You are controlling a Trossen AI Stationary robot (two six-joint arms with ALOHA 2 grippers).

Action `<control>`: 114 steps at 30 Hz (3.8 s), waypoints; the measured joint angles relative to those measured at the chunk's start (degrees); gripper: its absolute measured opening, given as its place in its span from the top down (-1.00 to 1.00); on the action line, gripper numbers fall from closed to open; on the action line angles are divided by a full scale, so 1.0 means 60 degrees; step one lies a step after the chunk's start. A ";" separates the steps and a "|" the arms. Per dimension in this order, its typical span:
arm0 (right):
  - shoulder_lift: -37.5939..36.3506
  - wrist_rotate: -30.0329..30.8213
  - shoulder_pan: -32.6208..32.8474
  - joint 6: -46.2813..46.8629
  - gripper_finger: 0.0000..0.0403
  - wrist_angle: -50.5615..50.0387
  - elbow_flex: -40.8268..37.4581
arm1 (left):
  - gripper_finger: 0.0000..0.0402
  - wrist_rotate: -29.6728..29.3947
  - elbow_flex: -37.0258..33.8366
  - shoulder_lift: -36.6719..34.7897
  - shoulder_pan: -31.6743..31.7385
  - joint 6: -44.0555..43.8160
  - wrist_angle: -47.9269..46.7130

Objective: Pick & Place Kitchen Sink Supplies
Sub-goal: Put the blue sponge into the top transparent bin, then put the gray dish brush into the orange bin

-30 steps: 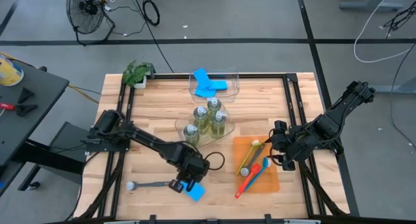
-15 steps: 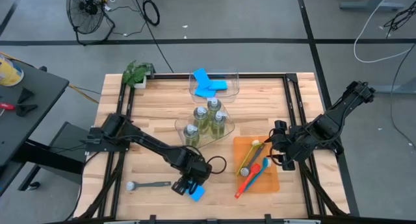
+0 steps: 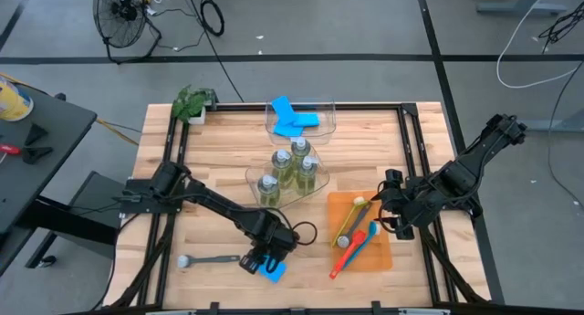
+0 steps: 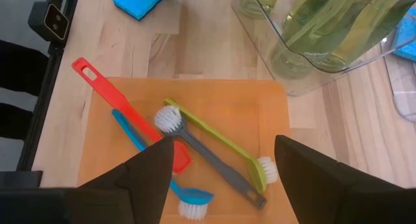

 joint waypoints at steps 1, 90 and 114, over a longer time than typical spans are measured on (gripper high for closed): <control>0.0003 0.0000 0.0000 -0.0011 -0.33 0.0004 0.0000 | 0.12 0.0012 0.0007 -0.0001 0.0000 0.0002 -0.0040; 0.0007 0.1585 -0.0569 0.2459 -0.33 0.0444 -0.0004 | 1.00 -0.0734 0.5205 -0.0435 1.0150 0.3510 -0.2106; 0.0007 0.1585 -0.1543 0.1042 -0.33 0.0423 -0.0004 | -0.07 -0.2299 0.4215 -0.0439 1.0060 0.2088 -0.1300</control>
